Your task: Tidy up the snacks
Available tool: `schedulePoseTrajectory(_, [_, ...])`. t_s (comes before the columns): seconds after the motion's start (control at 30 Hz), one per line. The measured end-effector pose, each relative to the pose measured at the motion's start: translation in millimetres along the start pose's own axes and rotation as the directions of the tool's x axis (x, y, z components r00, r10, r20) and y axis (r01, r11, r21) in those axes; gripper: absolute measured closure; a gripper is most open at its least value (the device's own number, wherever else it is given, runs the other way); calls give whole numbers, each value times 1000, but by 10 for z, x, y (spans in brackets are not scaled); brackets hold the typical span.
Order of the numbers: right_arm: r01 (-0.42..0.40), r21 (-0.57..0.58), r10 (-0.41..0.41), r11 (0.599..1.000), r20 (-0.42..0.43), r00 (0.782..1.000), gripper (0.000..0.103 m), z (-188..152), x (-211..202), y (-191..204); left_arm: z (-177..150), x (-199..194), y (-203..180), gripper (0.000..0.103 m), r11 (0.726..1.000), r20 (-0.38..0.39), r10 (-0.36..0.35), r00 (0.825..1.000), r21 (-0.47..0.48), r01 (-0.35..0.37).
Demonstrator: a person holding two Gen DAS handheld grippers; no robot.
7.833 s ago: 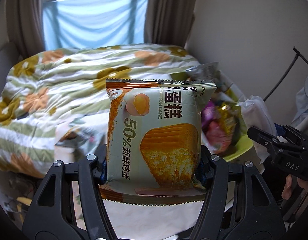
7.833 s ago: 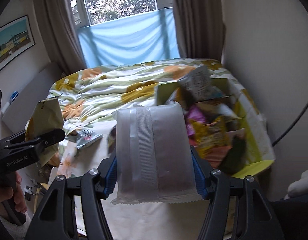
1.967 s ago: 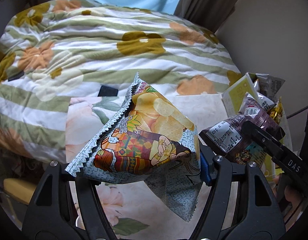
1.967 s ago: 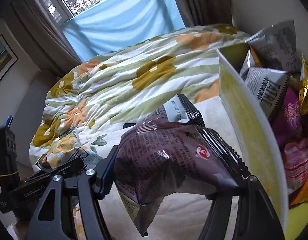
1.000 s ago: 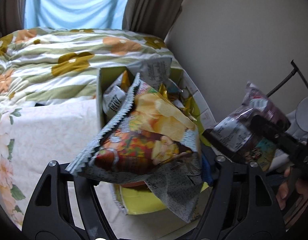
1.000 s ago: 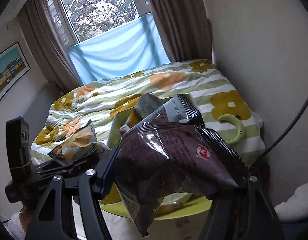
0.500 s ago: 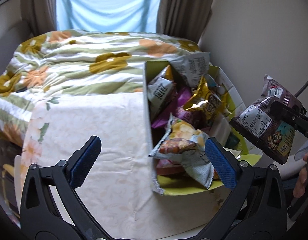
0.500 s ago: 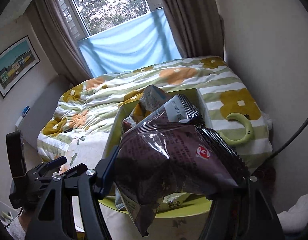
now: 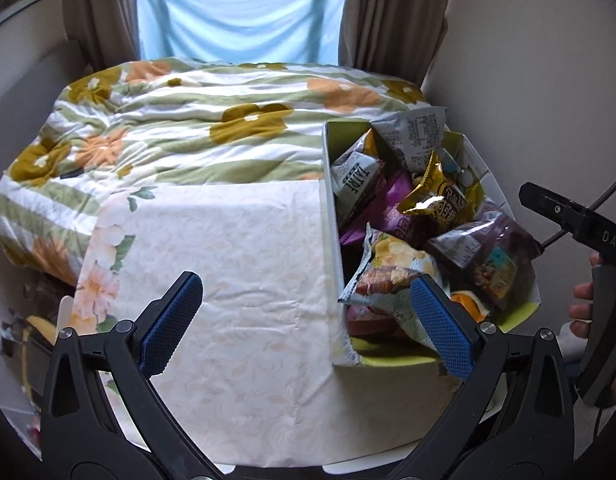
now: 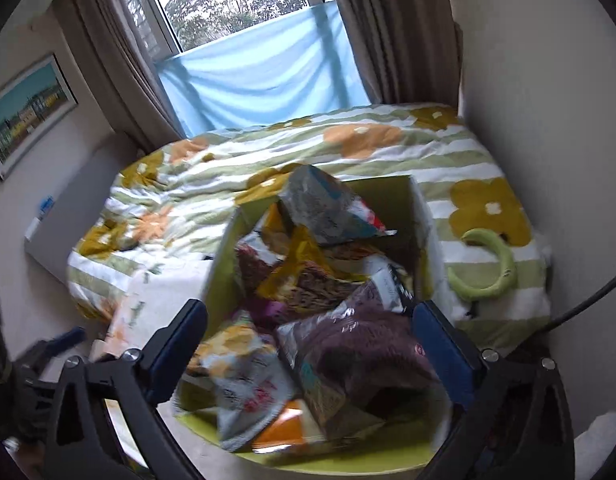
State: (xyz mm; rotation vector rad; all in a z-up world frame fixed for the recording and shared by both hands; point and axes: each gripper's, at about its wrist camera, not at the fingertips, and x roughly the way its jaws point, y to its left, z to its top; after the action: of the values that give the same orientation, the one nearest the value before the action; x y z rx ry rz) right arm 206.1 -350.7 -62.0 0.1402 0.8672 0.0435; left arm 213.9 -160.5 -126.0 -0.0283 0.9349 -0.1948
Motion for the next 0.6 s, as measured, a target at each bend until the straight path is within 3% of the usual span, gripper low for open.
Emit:
schedulePoseTrajectory(0.2, [18,-12,-18,1000,25,1000,1,-106,-175,74,-96,-182,113,0,1000,21,0,1000,13,0])
schedulePoseTrajectory(0.37, [27,-17,-25,999,82,996,1,-149,-493,356,-84,-533,236,0,999,93,-15,996,42,11])
schedulePoseTrajectory(0.47, [50,-34,-45,998,124,991,1,-170,-790,597,-62,-860,325,0,997,156,-6,988,72,-5])
schedulePoseTrajectory(0.6, [90,-60,-78,994,180,981,1,-221,-1194,923,-74,-1432,472,0,995,274,28,961,82,-53])
